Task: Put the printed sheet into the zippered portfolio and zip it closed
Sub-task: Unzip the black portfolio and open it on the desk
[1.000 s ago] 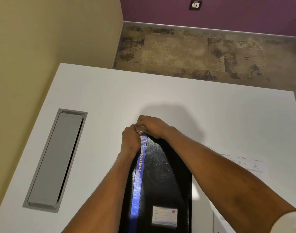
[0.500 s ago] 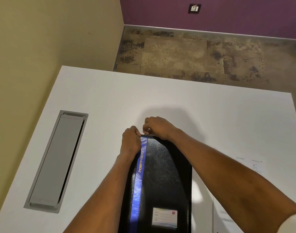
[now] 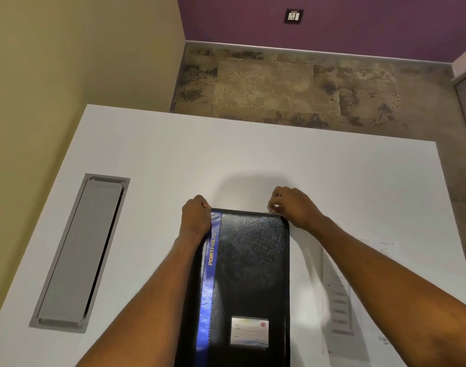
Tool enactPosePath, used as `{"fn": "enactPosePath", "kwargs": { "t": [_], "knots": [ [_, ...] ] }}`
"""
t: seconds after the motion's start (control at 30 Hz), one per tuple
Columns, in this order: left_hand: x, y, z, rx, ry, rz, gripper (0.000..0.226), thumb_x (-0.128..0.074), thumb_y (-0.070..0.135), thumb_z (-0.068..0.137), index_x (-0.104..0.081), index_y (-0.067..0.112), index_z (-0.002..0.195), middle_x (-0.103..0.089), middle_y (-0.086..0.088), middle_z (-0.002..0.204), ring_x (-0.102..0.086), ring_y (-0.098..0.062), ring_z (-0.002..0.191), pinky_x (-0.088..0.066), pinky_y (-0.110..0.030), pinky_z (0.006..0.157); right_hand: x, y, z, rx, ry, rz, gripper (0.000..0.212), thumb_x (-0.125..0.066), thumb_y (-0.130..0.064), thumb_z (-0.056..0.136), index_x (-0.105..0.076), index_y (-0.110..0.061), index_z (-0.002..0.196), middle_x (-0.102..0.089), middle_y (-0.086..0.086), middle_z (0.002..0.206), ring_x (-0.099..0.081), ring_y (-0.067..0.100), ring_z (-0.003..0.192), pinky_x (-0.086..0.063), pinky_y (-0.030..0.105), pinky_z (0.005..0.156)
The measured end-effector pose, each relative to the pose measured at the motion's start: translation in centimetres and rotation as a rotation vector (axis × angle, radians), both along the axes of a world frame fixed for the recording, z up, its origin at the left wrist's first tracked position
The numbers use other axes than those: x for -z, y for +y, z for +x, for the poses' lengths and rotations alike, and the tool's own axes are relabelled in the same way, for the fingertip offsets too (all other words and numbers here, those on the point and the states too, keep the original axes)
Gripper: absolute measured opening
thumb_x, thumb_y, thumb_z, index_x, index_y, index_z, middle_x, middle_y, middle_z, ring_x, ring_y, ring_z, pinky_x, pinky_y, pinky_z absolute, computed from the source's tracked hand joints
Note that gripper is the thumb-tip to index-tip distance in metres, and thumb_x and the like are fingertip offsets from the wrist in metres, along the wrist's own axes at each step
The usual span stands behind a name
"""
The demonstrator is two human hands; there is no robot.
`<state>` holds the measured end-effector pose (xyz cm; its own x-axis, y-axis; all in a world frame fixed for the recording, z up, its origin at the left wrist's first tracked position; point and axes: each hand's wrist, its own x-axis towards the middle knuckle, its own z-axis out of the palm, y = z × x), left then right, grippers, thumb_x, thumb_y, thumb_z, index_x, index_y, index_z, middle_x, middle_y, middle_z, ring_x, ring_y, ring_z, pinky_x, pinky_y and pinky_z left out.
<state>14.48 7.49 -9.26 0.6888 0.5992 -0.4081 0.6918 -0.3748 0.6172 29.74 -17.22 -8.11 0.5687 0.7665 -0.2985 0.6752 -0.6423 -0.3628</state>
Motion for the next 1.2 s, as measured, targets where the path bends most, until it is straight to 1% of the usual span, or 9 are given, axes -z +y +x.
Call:
{"fn": "enactPosePath", "kwargs": {
  "t": [0.07, 0.2, 0.37, 0.5, 0.6, 0.67, 0.8, 0.93, 1.2],
  "knots": [
    [0.1, 0.0, -0.1, -0.002, 0.001, 0.003, 0.021, -0.047, -0.008, 0.091, -0.066, -0.001, 0.088, -0.072, -0.013, 0.095, -0.061, -0.026, 0.088, -0.04, -0.027, 0.072, 0.2, -2.3, -0.5, 0.064, -0.025, 0.008, 0.008, -0.07, -0.021, 0.094, -0.075, -0.027, 0.091, -0.064, -0.006, 0.1, -0.061, 0.02, 0.089, -0.048, 0.035, 0.076],
    [0.2, -0.2, 0.0, -0.02, 0.004, 0.011, 0.019, -0.049, -0.01, 0.088, -0.066, -0.002, 0.085, -0.072, -0.015, 0.092, -0.06, -0.024, 0.082, -0.04, -0.024, 0.06, 0.5, -5.6, -2.6, 0.181, -0.036, 0.009, 0.007, -0.069, -0.022, 0.094, -0.075, -0.024, 0.095, -0.066, -0.004, 0.1, -0.063, 0.022, 0.088, -0.051, 0.038, 0.075],
    [-0.2, -0.9, 0.2, -0.012, 0.038, 0.069, 0.02, -0.047, -0.012, 0.086, -0.065, -0.003, 0.087, -0.068, -0.022, 0.099, -0.061, -0.035, 0.084, -0.04, -0.031, 0.069, 0.9, -7.0, -6.7, 0.379, -0.011, 0.041, 0.013, -0.061, -0.027, 0.1, -0.073, -0.023, 0.104, -0.069, -0.001, 0.103, -0.065, 0.022, 0.094, -0.054, 0.041, 0.082],
    [-1.4, -3.3, 1.4, 0.207, 0.081, 0.302, 0.019, -0.051, 0.002, 0.096, -0.066, 0.004, 0.106, -0.051, -0.014, 0.12, -0.062, -0.034, 0.083, -0.047, -0.036, 0.072, 0.9, -6.9, -8.8, 0.504, 0.03, 0.081, 0.013, -0.06, -0.024, 0.099, -0.072, -0.019, 0.099, -0.067, 0.002, 0.097, -0.065, 0.024, 0.089, -0.056, 0.042, 0.078],
    [-2.0, -6.5, 3.6, 0.463, 0.002, 0.237, 0.026, -0.051, 0.022, 0.105, -0.071, 0.011, 0.118, -0.057, -0.008, 0.131, -0.066, -0.032, 0.104, -0.05, -0.036, 0.088, 0.7, -6.5, -8.9, 0.559, 0.054, 0.083, 0.012, -0.059, -0.022, 0.099, -0.07, -0.018, 0.096, -0.067, 0.002, 0.096, -0.064, 0.024, 0.088, -0.056, 0.042, 0.079],
    [-2.2, -8.4, 4.6, 0.537, 0.009, 0.173, 0.028, -0.051, 0.025, 0.106, -0.071, 0.01, 0.119, -0.062, -0.01, 0.129, -0.064, -0.032, 0.111, -0.049, -0.038, 0.094, 0.7, -6.2, -8.9, 0.578, 0.069, 0.076, 0.012, -0.057, -0.02, 0.099, -0.069, -0.018, 0.095, -0.066, 0.002, 0.094, -0.063, 0.024, 0.087, -0.056, 0.043, 0.079],
    [-2.0, -11.1, 5.1, 0.578, 0.098, 0.104, 0.019, -0.062, 0.023, 0.097, -0.07, 0.006, 0.093, -0.07, -0.008, 0.101, -0.065, -0.03, 0.096, -0.051, -0.036, 0.084, 0.8, -6.1, -8.8, 0.605, 0.08, 0.066, 0.014, -0.056, -0.021, 0.099, -0.069, -0.018, 0.093, -0.066, 0.003, 0.093, -0.064, 0.027, 0.086, -0.056, 0.043, 0.077],
    [-2.2, -12.1, 5.3, 0.568, 0.078, 0.114, 0.022, -0.065, 0.026, 0.099, -0.076, 0.008, 0.105, -0.072, -0.01, 0.109, -0.067, -0.03, 0.102, -0.055, -0.04, 0.089, 1.0, -6.2, -8.9, 0.613, 0.059, 0.067, 0.015, -0.056, -0.022, 0.1, -0.07, -0.02, 0.094, -0.065, 0.002, 0.094, -0.063, 0.026, 0.085, -0.055, 0.041, 0.075],
    [-1.2, -11.8, 6.1, 0.509, 0.06, 0.093, 0.013, -0.074, 0.018, 0.094, -0.07, 0.006, 0.093, -0.07, -0.011, 0.102, -0.064, -0.03, 0.099, -0.049, -0.035, 0.085, 1.7, -7.4, -10.3, 0.52, -0.03, 0.037, 0.017, -0.055, -0.019, 0.102, -0.071, -0.018, 0.099, -0.069, 0.003, 0.098, -0.063, 0.025, 0.088, -0.055, 0.043, 0.077]
  ]
}}
